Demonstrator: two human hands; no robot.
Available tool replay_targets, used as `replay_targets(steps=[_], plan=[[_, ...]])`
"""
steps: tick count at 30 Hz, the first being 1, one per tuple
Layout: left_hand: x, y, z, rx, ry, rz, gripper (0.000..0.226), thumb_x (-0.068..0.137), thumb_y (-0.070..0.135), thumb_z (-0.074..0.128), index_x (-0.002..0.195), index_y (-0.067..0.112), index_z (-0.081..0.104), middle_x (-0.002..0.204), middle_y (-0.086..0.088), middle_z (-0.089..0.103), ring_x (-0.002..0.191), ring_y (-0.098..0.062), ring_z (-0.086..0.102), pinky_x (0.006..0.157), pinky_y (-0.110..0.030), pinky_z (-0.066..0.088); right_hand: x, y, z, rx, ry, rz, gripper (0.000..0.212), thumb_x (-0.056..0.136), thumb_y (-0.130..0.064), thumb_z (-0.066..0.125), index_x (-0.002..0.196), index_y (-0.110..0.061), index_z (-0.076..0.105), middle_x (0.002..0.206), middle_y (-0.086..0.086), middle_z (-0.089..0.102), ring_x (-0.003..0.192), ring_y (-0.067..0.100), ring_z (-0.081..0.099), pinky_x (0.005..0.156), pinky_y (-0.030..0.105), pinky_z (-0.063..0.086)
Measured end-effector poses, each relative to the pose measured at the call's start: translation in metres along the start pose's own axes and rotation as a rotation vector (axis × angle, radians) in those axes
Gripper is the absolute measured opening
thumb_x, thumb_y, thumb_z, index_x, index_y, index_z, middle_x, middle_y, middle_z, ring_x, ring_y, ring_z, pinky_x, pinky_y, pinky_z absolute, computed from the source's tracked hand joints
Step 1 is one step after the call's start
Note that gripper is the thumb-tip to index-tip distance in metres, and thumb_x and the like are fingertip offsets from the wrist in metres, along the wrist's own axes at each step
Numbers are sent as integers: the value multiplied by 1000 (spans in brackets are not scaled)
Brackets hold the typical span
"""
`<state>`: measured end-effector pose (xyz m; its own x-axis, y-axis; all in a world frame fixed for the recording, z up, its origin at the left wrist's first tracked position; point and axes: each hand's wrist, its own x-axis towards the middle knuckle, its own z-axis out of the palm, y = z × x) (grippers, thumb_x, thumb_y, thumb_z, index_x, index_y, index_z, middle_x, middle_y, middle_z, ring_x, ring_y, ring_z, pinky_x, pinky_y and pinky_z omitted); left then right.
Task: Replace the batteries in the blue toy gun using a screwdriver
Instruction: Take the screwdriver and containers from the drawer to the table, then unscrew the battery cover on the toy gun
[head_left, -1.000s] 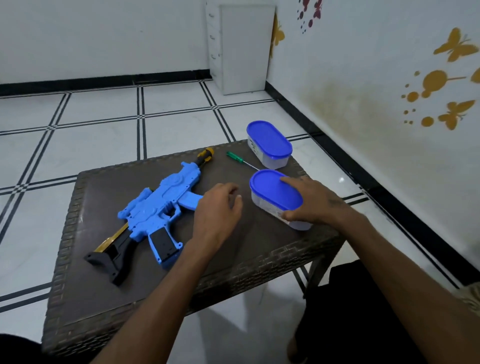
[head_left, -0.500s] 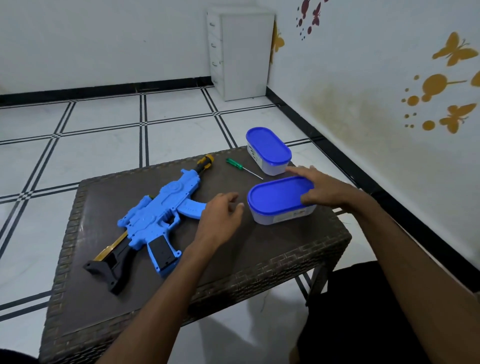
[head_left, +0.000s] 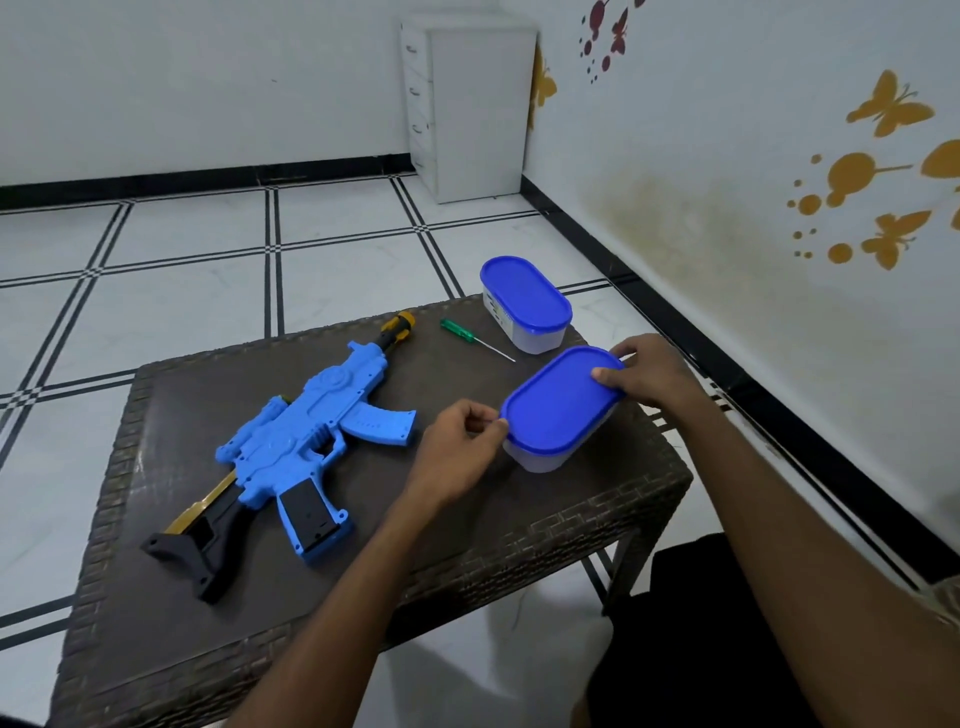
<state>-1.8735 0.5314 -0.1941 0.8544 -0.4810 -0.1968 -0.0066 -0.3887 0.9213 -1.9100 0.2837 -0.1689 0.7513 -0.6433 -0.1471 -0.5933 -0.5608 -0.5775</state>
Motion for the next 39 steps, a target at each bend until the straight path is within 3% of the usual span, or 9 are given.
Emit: replay_targets(steps=[3,9,15,23,26,30,35,39], plan=[[-6,2,3,-47,-58,-31,9,91,23,62,99,18,64,95,-3,72,94,-19,68,89,-43,56,5,-4,-3,-12,3,-46,47,83,-28,77,122,-7,62,113,13,68,95,28,66,76,36,56],[-13,6,10,-95,-206,-72,16,95,19,59,102,8,68,97,-7,73,90,-16,68,88,-35,57,15,-14,-2,57,-43,-114,40,83,-17,77,118,-4,64,110,15,67,98,29,66,84,42,58],[-7,8,17,-91,-162,-54,12,91,18,65,102,15,67,96,-12,71,88,-23,68,87,-43,57,22,-16,-1,45,-25,-125,36,83,-15,77,115,-2,66,105,16,68,94,30,66,76,36,57],[-2,10,21,-79,-182,-32,19,91,14,64,109,17,65,96,-5,70,90,-16,67,85,-35,57,29,-11,-4,13,-28,-122,32,86,-16,74,115,-6,65,109,13,68,94,25,65,68,29,50],[0,4,8,12,-102,10,20,91,20,65,111,20,66,95,0,68,92,-14,65,87,-34,56,25,-16,-3,-73,25,-138,36,86,-19,73,120,-12,63,118,10,64,103,24,62,83,36,52],[1,-6,-23,151,52,92,17,92,23,63,109,24,66,98,7,67,90,-3,62,79,-22,52,6,-43,9,-188,233,-397,27,90,-15,62,117,-15,64,119,7,62,109,25,58,91,38,50],[-2,-25,-77,292,296,146,14,90,24,63,103,27,68,97,11,69,88,-1,63,76,-25,53,-10,-107,57,-243,62,-560,25,94,-18,57,117,-16,66,114,4,67,105,23,61,85,33,50],[-5,-47,-120,478,427,153,22,89,24,62,111,25,67,116,8,65,110,-12,58,85,-23,40,20,-135,107,-397,-90,-535,38,96,-26,52,131,-11,55,132,10,58,120,29,54,97,39,47]])
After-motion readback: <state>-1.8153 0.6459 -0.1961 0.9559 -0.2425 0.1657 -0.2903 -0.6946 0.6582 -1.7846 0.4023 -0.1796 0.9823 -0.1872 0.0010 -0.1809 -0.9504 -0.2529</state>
